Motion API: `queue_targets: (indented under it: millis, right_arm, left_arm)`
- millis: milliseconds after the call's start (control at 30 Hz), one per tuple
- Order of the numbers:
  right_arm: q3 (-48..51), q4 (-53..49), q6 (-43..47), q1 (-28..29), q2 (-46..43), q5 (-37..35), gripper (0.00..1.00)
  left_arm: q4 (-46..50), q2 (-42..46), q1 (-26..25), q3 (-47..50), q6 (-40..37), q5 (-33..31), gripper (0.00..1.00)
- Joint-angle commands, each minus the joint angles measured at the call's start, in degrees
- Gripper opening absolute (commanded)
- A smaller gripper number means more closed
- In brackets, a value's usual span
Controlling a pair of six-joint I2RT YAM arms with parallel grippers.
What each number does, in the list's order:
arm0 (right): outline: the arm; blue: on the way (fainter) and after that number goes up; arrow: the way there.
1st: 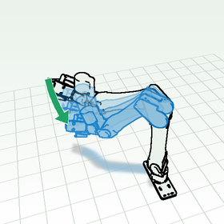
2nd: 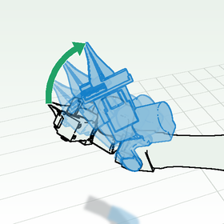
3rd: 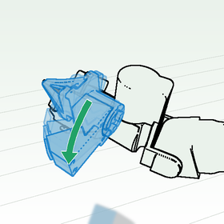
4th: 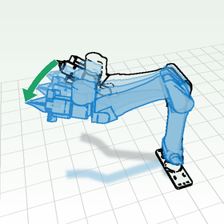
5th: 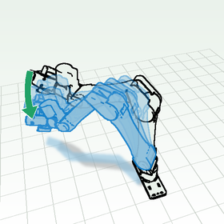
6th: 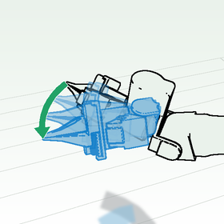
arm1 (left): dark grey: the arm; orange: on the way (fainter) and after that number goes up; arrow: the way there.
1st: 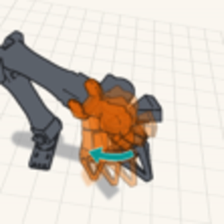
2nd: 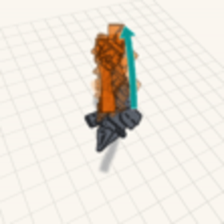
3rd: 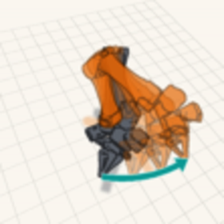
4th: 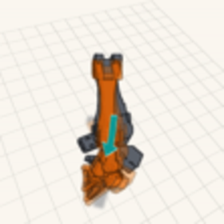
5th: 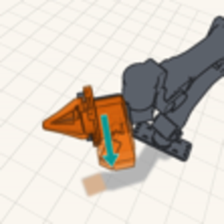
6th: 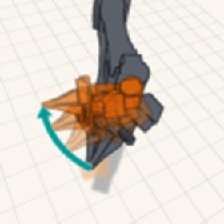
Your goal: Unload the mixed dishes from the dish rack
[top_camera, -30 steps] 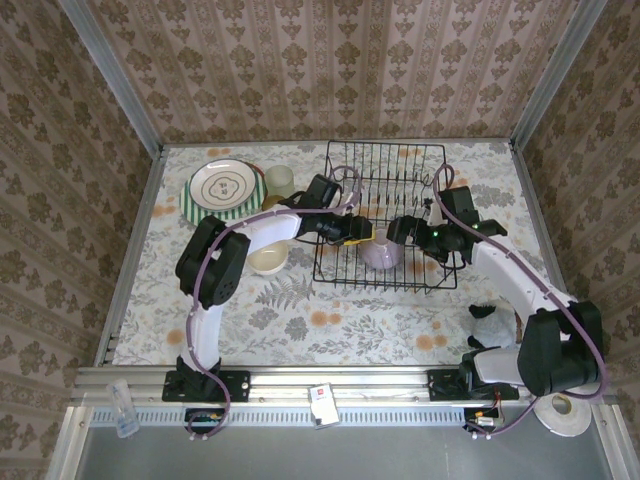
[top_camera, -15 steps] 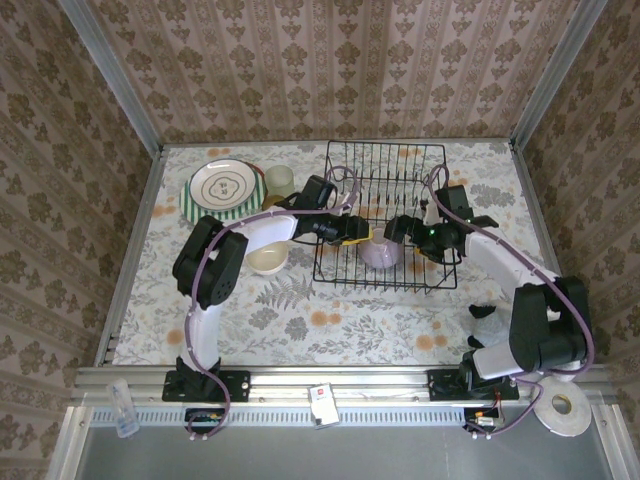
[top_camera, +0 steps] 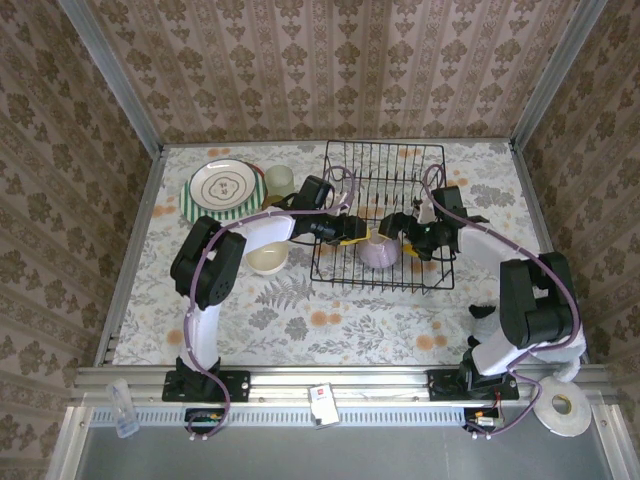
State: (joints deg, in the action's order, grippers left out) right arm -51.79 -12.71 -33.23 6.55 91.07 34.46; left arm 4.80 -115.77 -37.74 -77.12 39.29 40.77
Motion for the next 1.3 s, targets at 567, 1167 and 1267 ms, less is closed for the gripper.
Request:
queue_targets:
  millis: [567, 1167, 1267]
  right_arm:
    - [2.94, 12.47, -7.14, -0.93, -2.00, 13.03, 0.93]
    - [1.59, 17.96, -11.32, 1.28, -3.14, 16.31, 0.69]
    - [1.31, 19.47, -12.61, 1.31, -2.90, 16.78, 0.65]
  left_arm:
    - [6.78, -2.02, 2.41, 2.56, -0.30, -4.91, 0.46]
    - [7.86, -1.27, 0.67, -1.16, -0.37, -4.30, 0.49]
    - [7.86, -1.55, 0.21, -1.71, -0.11, -4.30, 0.49]
